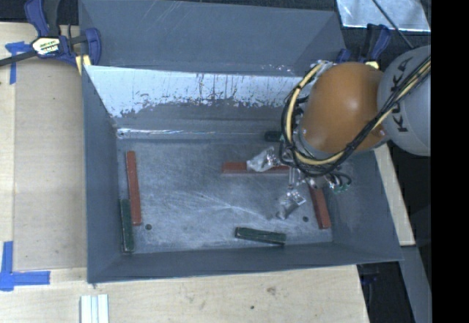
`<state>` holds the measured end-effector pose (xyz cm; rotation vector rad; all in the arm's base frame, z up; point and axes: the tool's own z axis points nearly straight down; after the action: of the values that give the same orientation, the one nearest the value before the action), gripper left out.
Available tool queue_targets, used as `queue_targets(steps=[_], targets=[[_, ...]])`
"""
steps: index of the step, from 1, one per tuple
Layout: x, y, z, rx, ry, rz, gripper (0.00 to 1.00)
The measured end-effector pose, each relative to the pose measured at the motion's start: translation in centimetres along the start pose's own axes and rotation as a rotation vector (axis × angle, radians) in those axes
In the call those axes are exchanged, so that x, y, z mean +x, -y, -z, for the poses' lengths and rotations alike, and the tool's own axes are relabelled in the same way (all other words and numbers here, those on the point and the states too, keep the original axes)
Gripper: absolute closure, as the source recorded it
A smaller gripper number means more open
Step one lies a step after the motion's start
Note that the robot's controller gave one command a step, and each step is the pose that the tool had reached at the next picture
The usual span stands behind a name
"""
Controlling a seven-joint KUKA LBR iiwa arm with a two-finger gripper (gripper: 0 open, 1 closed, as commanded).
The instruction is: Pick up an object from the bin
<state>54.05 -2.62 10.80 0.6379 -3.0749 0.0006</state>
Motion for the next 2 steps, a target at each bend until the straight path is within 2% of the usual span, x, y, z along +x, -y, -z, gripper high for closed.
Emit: queue_targets(steps=[1, 2], targets=[[-1.6, -0.8, 0.8, 0.000, 0.011, 0.027, 0.00], [-7.4, -4.3, -2.3, 0.000, 0.005, 0.042, 1.00]])
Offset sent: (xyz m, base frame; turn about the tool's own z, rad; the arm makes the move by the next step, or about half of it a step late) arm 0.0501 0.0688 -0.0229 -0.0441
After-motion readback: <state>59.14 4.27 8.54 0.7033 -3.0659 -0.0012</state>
